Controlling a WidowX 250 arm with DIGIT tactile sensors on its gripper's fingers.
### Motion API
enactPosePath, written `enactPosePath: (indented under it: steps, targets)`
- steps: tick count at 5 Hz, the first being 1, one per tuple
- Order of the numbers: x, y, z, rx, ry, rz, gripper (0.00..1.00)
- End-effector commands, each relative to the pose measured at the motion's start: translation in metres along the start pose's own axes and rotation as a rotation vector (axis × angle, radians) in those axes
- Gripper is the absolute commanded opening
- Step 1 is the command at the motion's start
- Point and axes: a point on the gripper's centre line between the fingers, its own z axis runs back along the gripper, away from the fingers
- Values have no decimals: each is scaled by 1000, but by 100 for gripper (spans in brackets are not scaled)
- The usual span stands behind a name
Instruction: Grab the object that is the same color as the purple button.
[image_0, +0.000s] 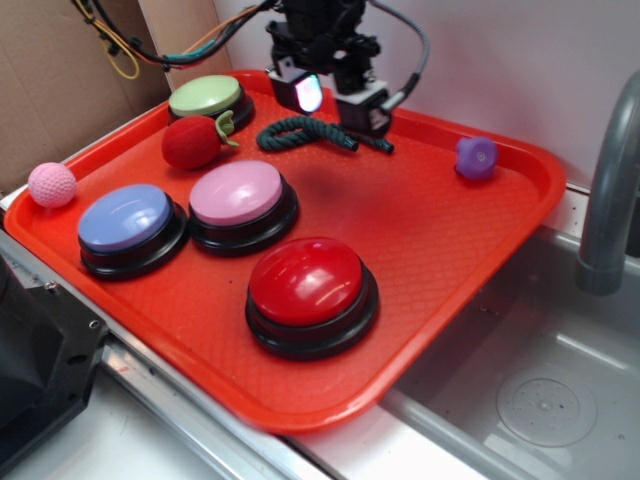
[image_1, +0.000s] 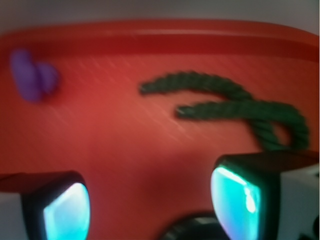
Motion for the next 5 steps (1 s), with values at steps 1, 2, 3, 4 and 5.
enactPosePath:
  steps: [1,2,3,4,5]
  targets:
    - [18,-58,-8,-17,-120,-120,100]
    - [26,-66,-20,-35,-181,-169,100]
    - [37,-68,-24,-55,-230,-138,100]
    - [51,-76,-32,-75,-237,-149,100]
    - [53,-83,-45,-46,-222,-166,0]
